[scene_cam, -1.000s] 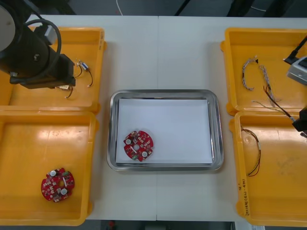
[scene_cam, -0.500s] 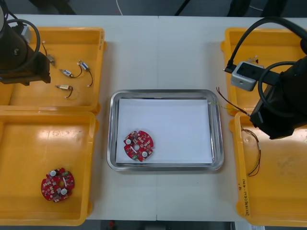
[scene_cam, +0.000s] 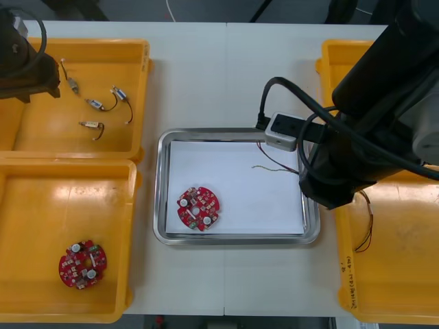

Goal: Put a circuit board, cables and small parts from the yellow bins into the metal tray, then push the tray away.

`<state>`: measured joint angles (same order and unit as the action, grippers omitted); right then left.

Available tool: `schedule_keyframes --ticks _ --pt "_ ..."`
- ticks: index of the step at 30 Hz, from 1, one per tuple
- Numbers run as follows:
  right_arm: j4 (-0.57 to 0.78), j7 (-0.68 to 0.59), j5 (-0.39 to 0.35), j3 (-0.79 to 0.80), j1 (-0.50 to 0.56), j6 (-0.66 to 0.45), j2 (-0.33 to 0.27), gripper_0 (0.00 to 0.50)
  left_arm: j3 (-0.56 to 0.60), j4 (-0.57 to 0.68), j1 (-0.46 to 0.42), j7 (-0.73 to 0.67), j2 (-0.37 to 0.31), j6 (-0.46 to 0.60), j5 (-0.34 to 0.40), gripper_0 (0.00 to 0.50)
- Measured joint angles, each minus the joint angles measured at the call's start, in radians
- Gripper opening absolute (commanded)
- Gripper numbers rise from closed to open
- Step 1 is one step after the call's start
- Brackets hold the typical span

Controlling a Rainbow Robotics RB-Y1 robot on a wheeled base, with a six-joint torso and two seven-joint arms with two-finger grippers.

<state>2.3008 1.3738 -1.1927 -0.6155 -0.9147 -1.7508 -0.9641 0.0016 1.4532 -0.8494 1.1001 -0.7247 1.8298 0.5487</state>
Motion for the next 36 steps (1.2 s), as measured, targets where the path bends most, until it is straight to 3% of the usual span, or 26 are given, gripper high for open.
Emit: schedule_keyframes --ticks 9,17,36 --pt "-0.037 0.03 0.128 -0.151 -0.022 0.1 0.032 0.0 0.0 -0.128 -0.048 0.0 0.019 -0.155 -0.008 0.5" --pt "-0.122 0.059 0.147 -0.278 -0.026 0.204 0.033 0.0 0.0 -0.283 -0.089 0.017 0.033 -0.306 -0.036 0.5" --pt "-0.224 0.07 0.313 -0.437 -0.027 0.371 0.065 0.0 0.0 -0.582 -0.128 0.078 0.112 -0.661 -0.084 0.5"
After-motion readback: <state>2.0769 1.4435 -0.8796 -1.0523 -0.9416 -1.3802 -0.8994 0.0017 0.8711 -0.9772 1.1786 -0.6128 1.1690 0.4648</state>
